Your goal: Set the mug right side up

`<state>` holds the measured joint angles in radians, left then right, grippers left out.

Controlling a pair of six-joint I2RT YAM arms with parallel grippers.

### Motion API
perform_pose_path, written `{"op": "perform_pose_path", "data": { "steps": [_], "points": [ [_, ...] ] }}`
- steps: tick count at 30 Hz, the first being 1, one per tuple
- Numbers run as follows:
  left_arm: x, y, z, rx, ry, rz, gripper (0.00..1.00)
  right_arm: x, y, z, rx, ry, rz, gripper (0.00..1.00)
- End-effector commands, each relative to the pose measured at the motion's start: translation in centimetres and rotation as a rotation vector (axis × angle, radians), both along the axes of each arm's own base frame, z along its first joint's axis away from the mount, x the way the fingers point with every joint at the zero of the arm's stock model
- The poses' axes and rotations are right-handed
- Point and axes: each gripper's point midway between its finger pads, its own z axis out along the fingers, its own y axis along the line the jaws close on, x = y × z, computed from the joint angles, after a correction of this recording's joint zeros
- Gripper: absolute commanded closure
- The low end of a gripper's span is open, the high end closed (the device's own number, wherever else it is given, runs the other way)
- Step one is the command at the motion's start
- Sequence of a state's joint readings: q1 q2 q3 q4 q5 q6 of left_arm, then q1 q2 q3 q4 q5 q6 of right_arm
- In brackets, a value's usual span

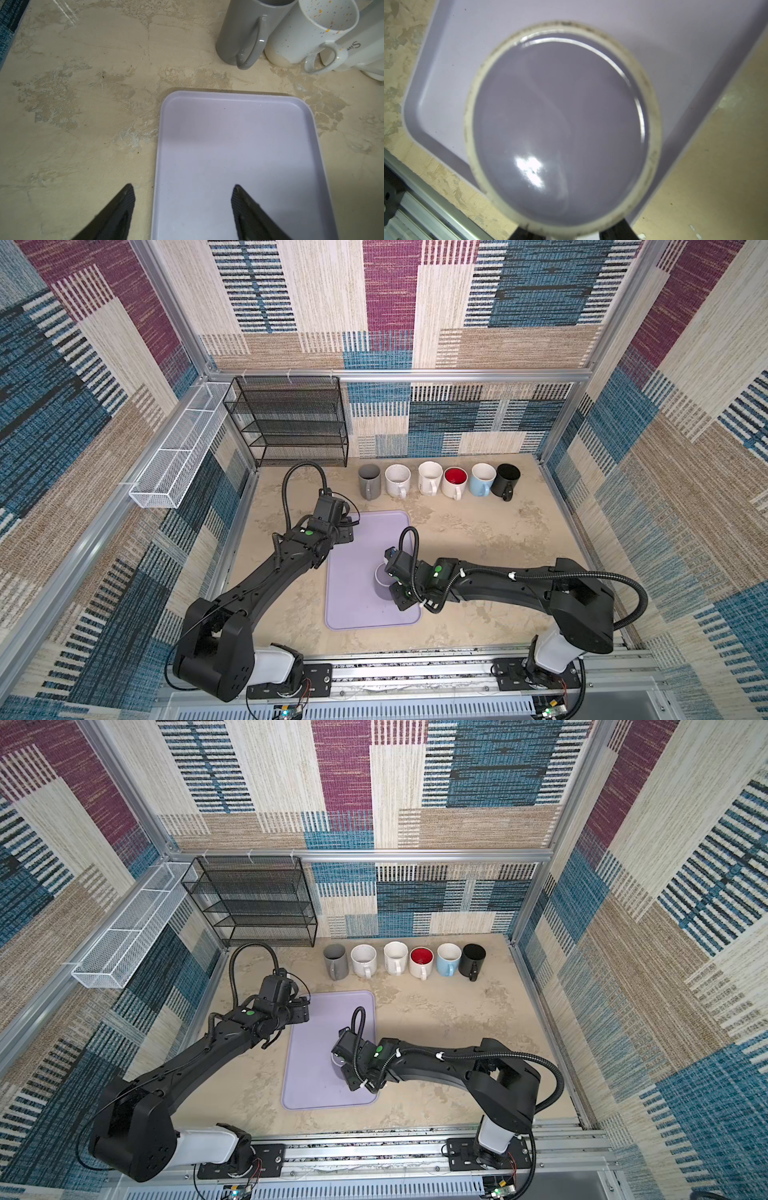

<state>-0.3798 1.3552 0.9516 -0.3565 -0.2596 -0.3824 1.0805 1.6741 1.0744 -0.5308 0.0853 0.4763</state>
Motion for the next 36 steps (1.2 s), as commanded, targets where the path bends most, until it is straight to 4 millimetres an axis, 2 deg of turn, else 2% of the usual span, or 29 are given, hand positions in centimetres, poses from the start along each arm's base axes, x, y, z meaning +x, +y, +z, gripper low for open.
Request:
{"op": "perform_pose_path", "data": {
  "steps": [1,15,19,26,31,36],
  "points": [
    [0.0,0.5,0.2,0.023,-0.007,0.007,0.25,0.7,-0.3,0.2,-0.043,-0.033,0.002,0.6],
    [0.0,0.5,0.4,0.032,-0.001,-0.005,0.25,3.9,0.2,0.4,-0.066,-0.076,0.004,0.62],
    [0.0,0.6,0.9,0.034,-0.01,-0.006,0.25,5.6,-0.1,0.2,-0.062,-0.092,-0.009,0.68],
    [-0.1,0.5,1.2,0.025,-0.013,-0.01,0.25,9.1,0.4,1.1,-0.027,-0.14,-0.015,0.68],
    [-0.4,0.8,1.3,0.034,-0.018,-0.003,0.25,11.8,0.6,0.9,-0.014,-0.163,-0.022,0.68],
    [-0.6,0.9,1.7,0.027,-0.028,-0.003,0.25,13.2,0.8,0.8,-0.02,-0.176,-0.013,0.68]
  ]
}}
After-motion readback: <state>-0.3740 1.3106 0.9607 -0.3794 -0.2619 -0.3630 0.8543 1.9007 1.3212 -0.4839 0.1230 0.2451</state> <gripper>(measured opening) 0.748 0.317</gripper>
